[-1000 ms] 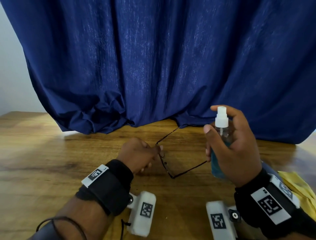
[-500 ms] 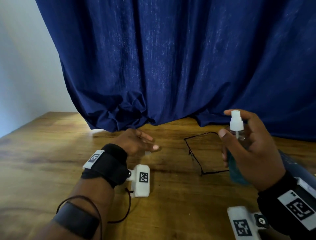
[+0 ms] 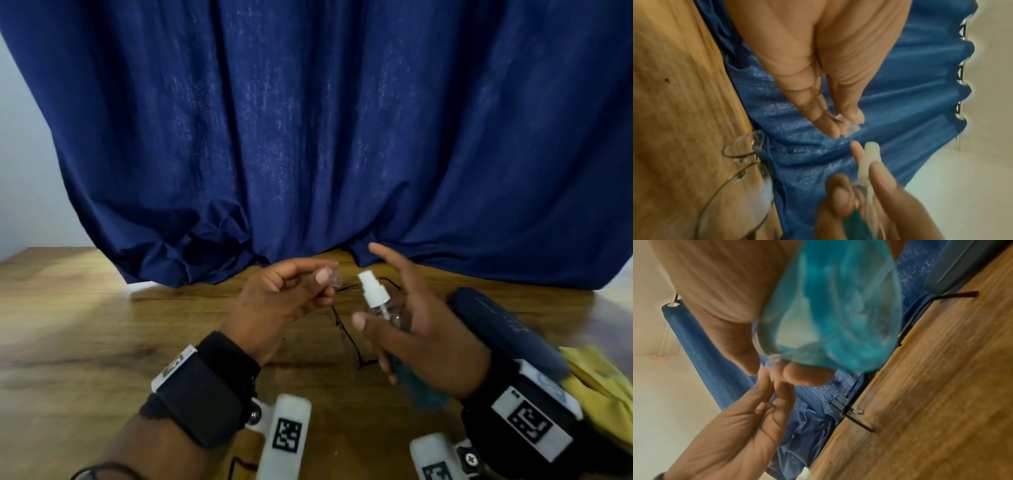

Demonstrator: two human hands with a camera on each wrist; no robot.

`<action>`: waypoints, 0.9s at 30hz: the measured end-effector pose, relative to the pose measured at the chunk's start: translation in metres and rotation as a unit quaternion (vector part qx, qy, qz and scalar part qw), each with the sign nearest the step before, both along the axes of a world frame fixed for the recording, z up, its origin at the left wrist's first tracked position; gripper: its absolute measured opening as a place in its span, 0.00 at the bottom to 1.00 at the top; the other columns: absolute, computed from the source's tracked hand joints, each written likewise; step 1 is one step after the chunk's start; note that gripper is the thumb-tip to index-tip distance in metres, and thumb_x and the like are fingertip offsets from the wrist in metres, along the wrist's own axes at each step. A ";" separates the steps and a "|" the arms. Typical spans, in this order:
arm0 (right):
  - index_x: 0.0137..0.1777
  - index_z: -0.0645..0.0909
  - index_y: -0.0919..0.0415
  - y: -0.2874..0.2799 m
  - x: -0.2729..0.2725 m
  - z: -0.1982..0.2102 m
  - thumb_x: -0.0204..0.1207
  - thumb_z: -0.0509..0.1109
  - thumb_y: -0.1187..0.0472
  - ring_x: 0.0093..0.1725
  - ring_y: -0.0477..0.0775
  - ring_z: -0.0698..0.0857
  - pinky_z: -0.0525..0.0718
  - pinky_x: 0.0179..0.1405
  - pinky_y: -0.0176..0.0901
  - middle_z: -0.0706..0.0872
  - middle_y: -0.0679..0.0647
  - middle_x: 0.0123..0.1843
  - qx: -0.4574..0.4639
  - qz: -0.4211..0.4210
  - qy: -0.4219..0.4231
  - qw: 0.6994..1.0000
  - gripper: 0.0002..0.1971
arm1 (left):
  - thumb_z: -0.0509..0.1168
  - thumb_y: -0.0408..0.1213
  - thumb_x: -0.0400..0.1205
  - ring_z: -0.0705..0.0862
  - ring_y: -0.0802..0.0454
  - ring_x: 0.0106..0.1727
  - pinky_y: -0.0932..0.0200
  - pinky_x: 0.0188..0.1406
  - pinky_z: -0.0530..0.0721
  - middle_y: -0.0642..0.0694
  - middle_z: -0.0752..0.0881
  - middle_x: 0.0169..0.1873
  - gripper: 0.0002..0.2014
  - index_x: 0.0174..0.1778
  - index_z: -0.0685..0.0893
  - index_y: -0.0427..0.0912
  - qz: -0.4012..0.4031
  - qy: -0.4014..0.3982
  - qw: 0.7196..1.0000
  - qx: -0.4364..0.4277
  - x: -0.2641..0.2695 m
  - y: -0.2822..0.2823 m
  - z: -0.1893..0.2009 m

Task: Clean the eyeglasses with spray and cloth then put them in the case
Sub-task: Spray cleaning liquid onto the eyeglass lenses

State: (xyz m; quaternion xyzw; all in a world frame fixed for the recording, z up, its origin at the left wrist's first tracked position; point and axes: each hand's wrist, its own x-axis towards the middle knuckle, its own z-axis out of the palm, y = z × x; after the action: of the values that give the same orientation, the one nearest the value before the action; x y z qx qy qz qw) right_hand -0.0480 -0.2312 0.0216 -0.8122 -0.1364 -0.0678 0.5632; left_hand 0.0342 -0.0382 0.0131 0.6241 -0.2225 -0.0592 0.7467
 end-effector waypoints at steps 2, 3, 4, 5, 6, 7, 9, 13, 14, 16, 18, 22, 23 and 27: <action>0.80 0.50 0.24 0.003 0.000 -0.003 0.80 0.74 0.58 0.23 0.62 0.82 0.86 0.23 0.55 0.86 0.61 0.29 -0.005 0.024 0.025 0.999 0.43 | 0.71 0.41 0.76 0.90 0.52 0.45 0.61 0.49 0.90 0.45 0.93 0.44 0.16 0.57 0.92 0.40 -0.011 -0.022 1.000 0.001 -0.006 -0.009 -0.004; 0.80 0.49 0.24 0.004 0.001 -0.005 0.80 0.74 0.59 0.23 0.61 0.82 0.86 0.23 0.54 0.86 0.60 0.30 -0.002 0.031 0.035 0.999 0.44 | 0.71 0.41 0.76 0.90 0.52 0.46 0.60 0.50 0.90 0.45 0.93 0.45 0.16 0.57 0.92 0.41 -0.016 -0.030 0.999 0.001 -0.007 -0.012 -0.006; 0.80 0.49 0.24 0.004 0.002 -0.007 0.80 0.74 0.60 0.23 0.61 0.82 0.86 0.23 0.53 0.87 0.58 0.31 0.004 0.036 0.043 0.998 0.44 | 0.71 0.41 0.77 0.90 0.51 0.47 0.59 0.52 0.90 0.44 0.93 0.47 0.16 0.58 0.92 0.41 -0.020 -0.038 0.999 0.004 -0.008 -0.013 -0.007; 0.80 0.50 0.23 0.004 0.002 -0.008 0.80 0.74 0.60 0.24 0.62 0.82 0.86 0.23 0.53 0.87 0.56 0.33 0.010 0.040 0.050 0.998 0.44 | 0.71 0.40 0.77 0.91 0.50 0.50 0.58 0.53 0.90 0.43 0.93 0.49 0.16 0.60 0.92 0.41 -0.023 -0.049 0.998 0.011 -0.009 -0.014 -0.007; 0.79 0.50 0.22 0.004 0.003 -0.009 0.80 0.74 0.60 0.24 0.62 0.82 0.86 0.24 0.53 0.87 0.56 0.35 0.015 0.043 0.057 0.997 0.44 | 0.70 0.39 0.78 0.91 0.50 0.52 0.58 0.54 0.90 0.43 0.94 0.51 0.16 0.60 0.91 0.41 -0.026 -0.062 0.998 0.022 -0.010 -0.014 -0.006; 0.79 0.50 0.21 0.004 0.002 -0.009 0.80 0.74 0.60 0.25 0.62 0.82 0.85 0.24 0.52 0.87 0.57 0.36 0.021 0.048 0.063 0.997 0.44 | 0.70 0.38 0.78 0.92 0.50 0.54 0.59 0.55 0.90 0.43 0.94 0.53 0.16 0.61 0.91 0.41 -0.027 -0.076 0.996 0.034 -0.011 -0.014 -0.005; 0.78 0.51 0.20 0.003 0.002 -0.008 0.80 0.74 0.60 0.25 0.61 0.82 0.85 0.23 0.50 0.87 0.60 0.37 0.041 0.062 0.073 0.995 0.44 | 0.70 0.36 0.79 0.92 0.50 0.56 0.61 0.54 0.90 0.43 0.94 0.54 0.15 0.61 0.91 0.40 -0.027 -0.094 0.994 0.047 -0.013 -0.014 -0.004; 0.78 0.54 0.22 0.003 0.001 -0.004 0.79 0.75 0.62 0.22 0.58 0.79 0.83 0.21 0.47 0.83 0.61 0.33 0.099 0.085 0.081 0.988 0.44 | 0.70 0.37 0.78 0.92 0.52 0.57 0.64 0.53 0.89 0.44 0.94 0.55 0.16 0.61 0.91 0.40 -0.024 -0.091 0.995 0.025 -0.017 -0.018 -0.003; 0.78 0.55 0.22 0.003 0.000 -0.003 0.79 0.75 0.61 0.22 0.57 0.79 0.83 0.21 0.46 0.82 0.62 0.32 0.117 0.090 0.085 0.985 0.43 | 0.70 0.37 0.78 0.92 0.53 0.57 0.65 0.54 0.88 0.46 0.94 0.55 0.16 0.61 0.91 0.41 -0.023 -0.093 0.995 0.026 -0.018 -0.019 -0.003; 0.78 0.56 0.21 0.003 -0.002 -0.004 0.79 0.74 0.61 0.22 0.56 0.78 0.82 0.20 0.44 0.80 0.63 0.33 0.146 0.099 0.095 0.980 0.42 | 0.70 0.37 0.78 0.91 0.54 0.59 0.66 0.55 0.87 0.48 0.94 0.55 0.15 0.61 0.91 0.42 -0.025 -0.093 0.995 0.026 -0.020 -0.023 -0.003; 0.78 0.58 0.22 0.001 -0.002 -0.004 0.78 0.74 0.60 0.22 0.56 0.78 0.82 0.20 0.44 0.78 0.63 0.33 0.154 0.111 0.103 0.976 0.40 | 0.69 0.37 0.80 0.91 0.54 0.59 0.65 0.55 0.87 0.47 0.94 0.55 0.15 0.62 0.90 0.42 -0.032 -0.093 0.995 0.033 -0.022 -0.026 -0.004; 0.78 0.65 0.30 -0.005 0.001 -0.006 0.77 0.75 0.58 0.24 0.57 0.78 0.82 0.23 0.47 0.78 0.66 0.35 0.117 0.114 0.091 0.982 0.35 | 0.69 0.39 0.80 0.89 0.49 0.64 0.53 0.64 0.87 0.44 0.92 0.60 0.18 0.66 0.89 0.43 -0.046 -0.072 0.996 0.015 -0.022 -0.030 -0.012; 0.77 0.67 0.35 -0.004 0.003 -0.007 0.78 0.75 0.58 0.24 0.57 0.78 0.82 0.22 0.48 0.79 0.67 0.36 0.111 0.104 0.080 0.985 0.33 | 0.69 0.40 0.79 0.88 0.48 0.67 0.48 0.67 0.85 0.44 0.91 0.63 0.20 0.68 0.87 0.44 -0.051 -0.052 0.997 -0.004 -0.023 -0.031 -0.014; 0.79 0.67 0.46 -0.015 0.001 0.004 0.80 0.73 0.66 0.27 0.59 0.80 0.84 0.26 0.51 0.86 0.54 0.36 0.125 -0.019 -0.004 0.992 0.31 | 0.68 0.43 0.79 0.89 0.46 0.65 0.46 0.65 0.84 0.44 0.92 0.62 0.26 0.75 0.80 0.49 -0.047 0.006 0.998 -0.047 -0.022 -0.034 -0.015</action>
State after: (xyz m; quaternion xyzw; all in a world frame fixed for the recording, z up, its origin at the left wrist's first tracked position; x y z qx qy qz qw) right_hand -0.0473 -0.2458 0.0256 -0.7373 -0.1135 -0.0988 0.6586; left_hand 0.0118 -0.0719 -0.0021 0.5767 -0.2497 -0.0868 0.7730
